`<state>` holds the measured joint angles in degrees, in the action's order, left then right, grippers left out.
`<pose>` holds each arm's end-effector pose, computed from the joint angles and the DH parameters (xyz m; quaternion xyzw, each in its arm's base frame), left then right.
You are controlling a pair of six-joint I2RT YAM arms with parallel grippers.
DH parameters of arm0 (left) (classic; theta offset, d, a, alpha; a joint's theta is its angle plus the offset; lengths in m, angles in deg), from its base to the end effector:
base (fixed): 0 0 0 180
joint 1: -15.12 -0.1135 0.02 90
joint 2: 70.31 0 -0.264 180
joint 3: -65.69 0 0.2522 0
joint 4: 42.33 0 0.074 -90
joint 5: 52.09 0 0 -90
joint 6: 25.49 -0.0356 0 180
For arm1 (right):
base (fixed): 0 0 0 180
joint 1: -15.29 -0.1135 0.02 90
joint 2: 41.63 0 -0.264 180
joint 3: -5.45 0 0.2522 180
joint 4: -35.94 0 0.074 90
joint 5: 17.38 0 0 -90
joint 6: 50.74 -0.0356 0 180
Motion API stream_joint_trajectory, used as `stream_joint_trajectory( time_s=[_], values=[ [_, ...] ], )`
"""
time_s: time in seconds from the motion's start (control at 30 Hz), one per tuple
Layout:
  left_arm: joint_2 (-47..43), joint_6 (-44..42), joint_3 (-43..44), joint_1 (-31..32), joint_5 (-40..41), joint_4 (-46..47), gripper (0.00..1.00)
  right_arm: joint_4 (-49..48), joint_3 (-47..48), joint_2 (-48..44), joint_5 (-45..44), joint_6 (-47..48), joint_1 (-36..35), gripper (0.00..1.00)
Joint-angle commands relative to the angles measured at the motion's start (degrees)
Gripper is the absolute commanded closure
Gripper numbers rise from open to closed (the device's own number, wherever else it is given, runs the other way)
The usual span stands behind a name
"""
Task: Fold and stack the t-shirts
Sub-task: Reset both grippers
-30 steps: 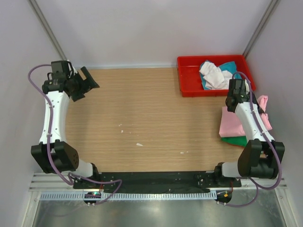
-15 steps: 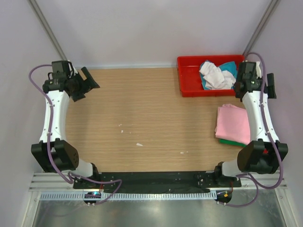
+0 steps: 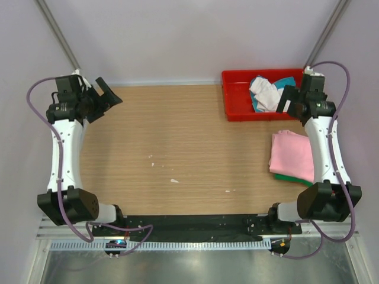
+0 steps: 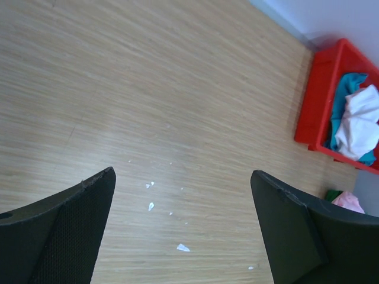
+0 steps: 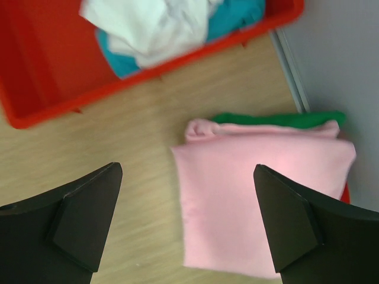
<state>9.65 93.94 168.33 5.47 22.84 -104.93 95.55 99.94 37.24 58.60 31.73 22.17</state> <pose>0.2872 0.0395 0.4012 -0.2481 0.8650 -0.1891 0.3930 0.2869 -0.0433 0.3651 0.1619 0.9004 -0.1101 0.3885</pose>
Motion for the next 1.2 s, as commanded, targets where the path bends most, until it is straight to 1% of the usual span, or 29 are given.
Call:
stream_joint_trajectory(
  time_s=[0.0,0.07,0.1,0.13,0.17,0.2,0.23,0.3,0.37,0.4,0.47,0.5,0.53,0.57,0.6,0.63,0.67,0.7,0.77,0.8,0.83,0.87,0.9,1.0,1.07,1.13,1.17],
  values=[
    [-3.6,2.0,4.7,-0.9,-2.6,6.6,0.02,-8.1,12.2,-3.6,11.4,-2.8,0.2,0.0],
    [-3.4,1.7,7.3,-1.2,-2.3,6.8,0.02,-10.2,15.3,-3.0,13.2,-2.7,0.2,0.0],
    [-3.1,1.5,10.1,-1.3,-2.4,6.7,0.02,-11.3,17.5,-2.9,13.3,-3.2,0.2,0.0],
    [-2.5,1.4,11.6,-1.4,-2.7,6.4,0.01,-12.5,18.1,-3.0,16.4,-4.6,0.1,0.0],
    [-2.4,1.0,13.0,-1.6,-2.9,6.1,0.02,-15.7,18.2,-3.8,17.0,-5.6,0.1,0.0],
    [-2.1,0.9,15.6,-1.7,-2.8,5.5,0.01,-17.0,18.4,-4.2,17.4,-6.2,0.2,0.0],
    [-2.3,0.8,16.4,-1.8,-4.3,5.5,0.0,-17.9,19.0,-4.5,17.2,-7.4,0.1,0.0],
    [-2.7,0.8,17.6,-1.7,-7.0,7.3,0.0,-16.0,23.2,-4.9,15.5,-8.4,0.2,0.0],
    [-3.4,1.5,20.4,-1.7,-9.1,7.5,0.0,-13.4,25.0,-5.7,14.3,-9.6,0.1,0.0],
    [-3.8,2.3,20.7,-1.7,-9.3,7.6,0.0,-13.0,25.3,-6.9,12.4,-10.0,0.2,0.0],
    [-6.8,2.9,19.4,-1.7,-8.8,7.3,0.0,-13.1,23.9,-8.7,13.2,-10.8,0.2,0.0],
    [-8.3,2.9,18.1,-1.7,-8.6,6.9,0.0,-13.8,20.4,-9.8,13.3,-11.7,0.2,0.0],
    [-9.8,2.8,16.6,-1.8,-7.9,6.7,0.0,-14.6,18.2,-12.4,15.7,-12.0,0.2,0.0],
    [-11.4,2.8,12.7,-1.7,-7.0,6.4,0.0,-15.9,16.0,-13.6,16.7,-12.1,0.2,0.0],
    [-15.0,3.1,10.5,-1.7,-4.6,6.3,0.0,-16.0,11.9,-14.8,17.9,-12.3,0.2,0.0],
    [-16.6,3.3,8.3,-1.7,-3.4,6.5,0.0,-15.8,9.9,-17.1,18.4,-12.3,0.2,0.0],
    [-18.2,3.8,3.9,-1.7,-2.0,6.0,0.0,-15.9,7.7,-18.4,18.5,-12.7,0.1,0.0],
    [-20.6,5.0,1.9,-1.6,-0.6,5.7,0.0,-16.1,3.2,-20.0,18.9,-14.2,0.1,0.0],
    [-23.0,6.1,-4.1,-1.6,-0.9,5.1,0.0,-17.2,-1.4,-25.0,20.7,-14.3,-0.3,0.01],
    [-25.5,6.3,-6.6,-1.4,-2.2,5.0,0.0,-17.6,-6.2,-26.8,22.7,-14.2,-0.5,0.0],
    [-26.7,6.5,-8.8,-1.0,-2.6,5.2,0.0,-17.6,-8.5,-30.7,23.0,-13.8,-0.6,0.0],
    [-27.9,6.5,-10.9,-0.4,-2.6,5.7,0.0,-17.3,-10.7,-32.4,22.8,-13.6,-0.9,0.0],
    [-29.4,6.5,-15.5,1.5,-2.8,6.0,0.0,-16.9,-15.1,-33.9,22.3,-13.6,-1.3,0.01],
    [-32.8,6.4,-22.0,4.3,-2.8,5.4,0.0,-14.8,-22.3,-39.2,22.1,-11.6,-2.2,0.0],
    [-35.1,6.2,-25.0,4.9,-2.5,4.5,0.0,-13.6,-25.6,-42.6,21.4,-11.5,-2.9,0.0],
    [-36.7,6.4,-29.3,5.3,-1.5,4.5,0.0,-13.2,-30.9,-45.1,21.1,-12.4,-3.0,0.0],
    [-38.1,6.7,-30.8,5.3,-0.3,4.6,0.0,-13.2,-34.4,-48.0,21.6,-13.0,-3.1,0.0]
  ],
)
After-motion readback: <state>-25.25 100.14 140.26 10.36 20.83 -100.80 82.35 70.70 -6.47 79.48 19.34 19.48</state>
